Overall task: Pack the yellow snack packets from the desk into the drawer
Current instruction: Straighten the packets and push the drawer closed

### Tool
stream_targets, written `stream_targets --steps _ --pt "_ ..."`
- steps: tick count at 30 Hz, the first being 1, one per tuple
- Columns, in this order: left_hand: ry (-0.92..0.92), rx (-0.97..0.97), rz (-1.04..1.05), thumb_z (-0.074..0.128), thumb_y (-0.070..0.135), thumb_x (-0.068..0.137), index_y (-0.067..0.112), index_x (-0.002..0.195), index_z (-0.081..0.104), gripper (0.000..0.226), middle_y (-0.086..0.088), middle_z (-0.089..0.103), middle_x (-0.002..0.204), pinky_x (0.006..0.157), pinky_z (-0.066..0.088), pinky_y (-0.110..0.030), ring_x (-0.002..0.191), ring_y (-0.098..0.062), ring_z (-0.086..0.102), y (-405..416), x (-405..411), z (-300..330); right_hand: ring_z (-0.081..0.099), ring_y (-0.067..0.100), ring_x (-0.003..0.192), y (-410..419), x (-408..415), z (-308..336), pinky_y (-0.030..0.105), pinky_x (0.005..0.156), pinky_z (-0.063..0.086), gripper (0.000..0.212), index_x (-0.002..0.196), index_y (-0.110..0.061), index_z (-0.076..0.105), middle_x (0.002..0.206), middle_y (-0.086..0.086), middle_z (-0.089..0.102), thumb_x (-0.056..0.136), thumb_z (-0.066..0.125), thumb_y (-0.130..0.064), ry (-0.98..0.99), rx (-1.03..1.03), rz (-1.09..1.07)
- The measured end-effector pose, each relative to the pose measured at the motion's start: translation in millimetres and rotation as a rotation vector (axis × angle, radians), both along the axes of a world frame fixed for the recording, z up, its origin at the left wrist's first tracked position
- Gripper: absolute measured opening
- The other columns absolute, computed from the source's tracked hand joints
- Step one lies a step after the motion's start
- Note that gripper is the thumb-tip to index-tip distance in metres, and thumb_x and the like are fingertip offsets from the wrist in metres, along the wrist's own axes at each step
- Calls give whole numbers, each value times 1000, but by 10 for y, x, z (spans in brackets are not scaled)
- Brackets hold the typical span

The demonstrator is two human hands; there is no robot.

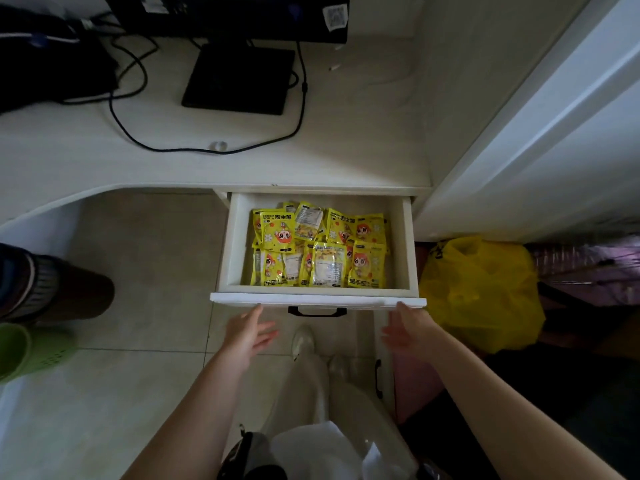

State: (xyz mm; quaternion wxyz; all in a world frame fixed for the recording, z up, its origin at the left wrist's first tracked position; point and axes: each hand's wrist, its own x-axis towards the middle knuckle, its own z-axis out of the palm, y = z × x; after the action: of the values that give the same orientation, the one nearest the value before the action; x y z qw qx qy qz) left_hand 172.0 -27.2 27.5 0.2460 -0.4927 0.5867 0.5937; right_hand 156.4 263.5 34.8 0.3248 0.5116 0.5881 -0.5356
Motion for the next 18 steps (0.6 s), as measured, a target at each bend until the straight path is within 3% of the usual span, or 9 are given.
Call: stream_targets --steps 2,4,6,7,9,13,15,17,18 --pt "-7 65 73 52 30 97 9 139 42 48 -24 63 121 77 55 -39 90 -35 68 -20 -65 15 62 32 82 51 -112 79 51 83 56 36 121 0 45 89 19 59 99 45 -28 20 -82 -129" --pt "15 116 116 50 26 98 7 140 38 48 -25 57 129 80 55 -41 91 -36 67 -32 -137 23 63 29 75 69 -202 170 41 73 59 37 131 3 41 89 17 55 101 42 -18 58 -126 -154" --pt "37 151 95 50 25 99 4 143 33 51 -25 52 135 85 53 -42 101 -38 65 -23 -214 25 68 25 71 60 -269 172 33 53 57 40 135 4 36 100 21 58 99 45 -9 55 -138 -208" --pt "46 164 88 51 24 98 3 143 32 53 -26 50 137 85 52 -42 105 -38 64 -10 -250 27 69 28 79 45 -288 157 33 50 55 43 137 3 35 111 25 58 97 49 -6 42 -139 -268" --pt "51 192 114 52 18 98 -1 139 35 49 -31 51 132 84 51 -41 106 -39 64 15 -311 36 63 39 103 -4 -334 92 40 63 54 46 137 0 33 127 29 51 95 51 -4 24 -110 -387" --pt "52 91 123 51 10 97 -12 125 45 36 -32 63 107 89 52 -44 95 -38 66 32 -355 -54 58 46 110 -56 -439 10 48 78 57 41 134 -1 36 129 29 48 95 49 -1 -34 -47 -437" --pt "53 9 140 48 8 98 -13 123 47 33 -31 64 101 90 53 -45 90 -37 67 61 -404 -110 60 45 108 -34 -486 -60 45 62 60 37 133 1 37 127 30 51 97 46 -2 -72 -29 -471" --pt "66 -36 164 47 7 98 -15 118 50 30 -32 65 101 87 54 -43 87 -37 67 106 -471 -134 63 45 102 5 -536 -145 45 38 54 34 128 2 39 120 32 56 95 48 0 -51 -20 -454" --pt "75 -46 176 46 6 98 -15 117 51 29 -33 65 102 85 54 -42 86 -37 67 120 -513 -144 65 44 98 23 -569 -178 44 34 52 34 126 3 40 115 33 58 94 51 1 -38 -30 -432"
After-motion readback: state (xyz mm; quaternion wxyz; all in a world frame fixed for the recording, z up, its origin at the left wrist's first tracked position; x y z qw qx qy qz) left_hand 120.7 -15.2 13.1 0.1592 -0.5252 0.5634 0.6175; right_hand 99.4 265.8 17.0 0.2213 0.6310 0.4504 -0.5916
